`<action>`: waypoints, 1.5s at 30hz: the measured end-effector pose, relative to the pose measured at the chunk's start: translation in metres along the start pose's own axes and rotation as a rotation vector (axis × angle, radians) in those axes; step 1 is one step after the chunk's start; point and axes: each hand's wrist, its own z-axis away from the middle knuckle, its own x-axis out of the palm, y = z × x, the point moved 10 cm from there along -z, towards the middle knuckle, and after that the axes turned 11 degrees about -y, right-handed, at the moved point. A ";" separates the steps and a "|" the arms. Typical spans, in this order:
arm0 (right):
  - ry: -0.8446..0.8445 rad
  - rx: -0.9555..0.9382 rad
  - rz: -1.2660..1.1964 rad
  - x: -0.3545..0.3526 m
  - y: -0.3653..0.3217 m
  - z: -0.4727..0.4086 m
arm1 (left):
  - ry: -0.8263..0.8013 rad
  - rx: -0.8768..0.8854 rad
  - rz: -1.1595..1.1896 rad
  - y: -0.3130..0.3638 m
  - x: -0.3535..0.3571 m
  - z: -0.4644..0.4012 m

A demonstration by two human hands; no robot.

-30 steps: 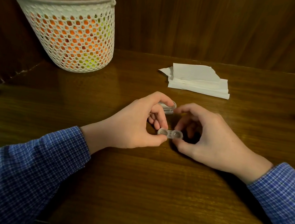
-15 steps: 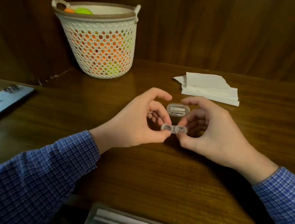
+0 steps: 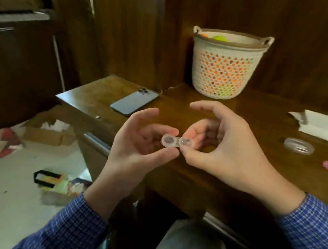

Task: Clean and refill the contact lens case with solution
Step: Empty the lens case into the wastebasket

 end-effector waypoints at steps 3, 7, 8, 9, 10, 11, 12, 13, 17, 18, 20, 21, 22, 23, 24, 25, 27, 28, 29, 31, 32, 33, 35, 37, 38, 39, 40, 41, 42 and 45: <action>-0.040 -0.054 -0.055 0.048 -0.025 -0.020 | 0.208 0.025 0.089 0.009 -0.047 0.042; -0.108 -0.095 -0.129 0.104 -0.050 -0.038 | 0.349 0.084 0.161 0.019 -0.091 0.087; -0.123 -0.101 -0.144 0.116 -0.055 -0.041 | 0.360 0.091 0.180 0.021 -0.100 0.096; -0.135 -0.104 -0.155 0.127 -0.060 -0.044 | 0.369 0.095 0.199 0.022 -0.108 0.103; -0.146 -0.107 -0.166 0.138 -0.065 -0.046 | 0.379 0.097 0.219 0.023 -0.116 0.111; -0.156 -0.113 -0.178 0.147 -0.069 -0.049 | 0.388 0.099 0.241 0.024 -0.123 0.117; -0.166 -0.121 -0.192 0.155 -0.073 -0.051 | 0.396 0.102 0.259 0.025 -0.130 0.123; -0.177 -0.131 -0.205 0.162 -0.077 -0.054 | 0.408 0.109 0.268 0.025 -0.137 0.129; -0.230 -0.149 -0.231 0.191 -0.085 -0.062 | 0.435 0.127 0.236 0.031 -0.159 0.146; -0.248 -0.150 -0.245 0.199 -0.085 -0.064 | 0.442 0.126 0.221 0.033 -0.164 0.151; -0.271 -0.154 -0.259 0.211 -0.084 -0.068 | 0.488 0.117 0.151 0.037 -0.177 0.162; -0.269 -0.154 -0.251 0.215 -0.082 -0.069 | 0.514 0.109 0.101 0.039 -0.185 0.168; -0.258 -0.156 -0.228 0.218 -0.080 -0.070 | 0.537 0.102 0.045 0.040 -0.192 0.174; -0.238 -0.160 -0.205 0.220 -0.078 -0.070 | 0.558 0.095 -0.017 0.042 -0.199 0.181; -0.218 -0.160 -0.196 0.222 -0.075 -0.071 | 0.570 0.085 -0.089 0.044 -0.205 0.187; -0.200 -0.152 -0.198 0.222 -0.070 -0.074 | 0.569 0.069 -0.168 0.044 -0.211 0.191; -0.176 -0.131 -0.180 0.221 -0.061 -0.082 | 0.532 0.017 -0.337 0.040 -0.222 0.194; -0.175 -0.118 -0.176 0.220 -0.057 -0.086 | 0.507 -0.030 -0.439 0.034 -0.231 0.196; -0.173 -0.110 -0.170 0.220 -0.055 -0.087 | 0.486 -0.099 -0.549 0.026 -0.242 0.199; -0.183 -0.129 -0.122 0.224 -0.053 -0.088 | 0.437 -0.276 -0.739 0.001 -0.266 0.209; -0.216 -0.096 -0.127 0.238 -0.039 -0.082 | 0.379 -0.408 -0.812 -0.027 -0.277 0.222; -0.245 -0.068 -0.116 0.253 -0.028 -0.074 | 0.307 -0.517 -0.881 -0.054 -0.285 0.237; -0.284 -0.068 -0.083 0.267 -0.018 -0.070 | 0.176 -0.633 -1.026 -0.089 -0.297 0.246; -0.327 -0.055 -0.054 0.277 -0.010 -0.069 | 0.037 -0.764 -1.156 -0.122 -0.305 0.248; -0.347 -0.048 -0.045 0.281 -0.007 -0.071 | -0.015 -0.823 -1.211 -0.135 -0.309 0.249; -0.364 -0.044 -0.031 0.285 -0.005 -0.073 | -0.054 -0.870 -1.264 -0.145 -0.313 0.250; -0.380 -0.042 -0.022 0.289 -0.003 -0.073 | -0.078 -0.919 -1.309 -0.154 -0.318 0.252; -0.390 -0.042 -0.014 0.294 -0.002 -0.072 | -0.099 -0.975 -1.343 -0.162 -0.321 0.256; -0.395 -0.048 -0.012 0.296 -0.001 -0.072 | -0.125 -1.020 -1.373 -0.168 -0.321 0.258; -0.395 -0.057 -0.017 0.296 -0.001 -0.072 | -0.197 -1.066 -1.425 -0.178 -0.316 0.256</action>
